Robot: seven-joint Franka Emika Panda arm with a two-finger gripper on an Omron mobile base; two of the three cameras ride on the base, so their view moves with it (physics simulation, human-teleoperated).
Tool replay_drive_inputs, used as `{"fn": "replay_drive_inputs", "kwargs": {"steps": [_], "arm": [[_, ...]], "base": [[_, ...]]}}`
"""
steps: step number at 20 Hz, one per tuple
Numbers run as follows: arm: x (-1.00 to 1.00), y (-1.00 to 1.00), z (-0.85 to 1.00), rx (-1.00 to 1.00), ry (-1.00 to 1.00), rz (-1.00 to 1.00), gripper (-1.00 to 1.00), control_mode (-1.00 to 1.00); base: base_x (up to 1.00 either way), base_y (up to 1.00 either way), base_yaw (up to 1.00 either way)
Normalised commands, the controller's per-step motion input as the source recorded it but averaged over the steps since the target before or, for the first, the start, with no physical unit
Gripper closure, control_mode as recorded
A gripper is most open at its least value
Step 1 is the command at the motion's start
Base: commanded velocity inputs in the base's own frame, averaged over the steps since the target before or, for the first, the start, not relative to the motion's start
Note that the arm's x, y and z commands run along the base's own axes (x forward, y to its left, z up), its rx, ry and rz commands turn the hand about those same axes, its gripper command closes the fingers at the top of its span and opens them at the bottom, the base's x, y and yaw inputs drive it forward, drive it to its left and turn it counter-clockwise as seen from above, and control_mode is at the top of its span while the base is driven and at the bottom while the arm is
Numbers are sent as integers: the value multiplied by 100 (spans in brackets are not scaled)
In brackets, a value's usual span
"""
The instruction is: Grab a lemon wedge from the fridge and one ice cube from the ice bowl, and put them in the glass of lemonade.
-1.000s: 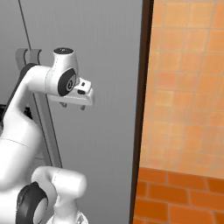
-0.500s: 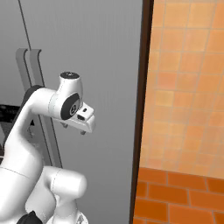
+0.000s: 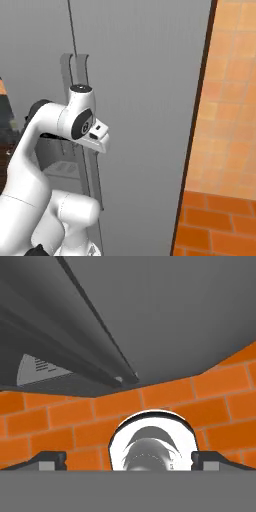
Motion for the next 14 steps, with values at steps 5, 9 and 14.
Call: {"fn": "replay_drive_inputs", "kwargs": {"steps": [5,9,14], "arm": [[0,0,0,0,0,0,-100,100],[0,0,0,0,0,0,-100,100],[0,0,0,0,0,0,-100,100]], "base": [[0,100,-1],[15,100,0],[51,100,5]]}}
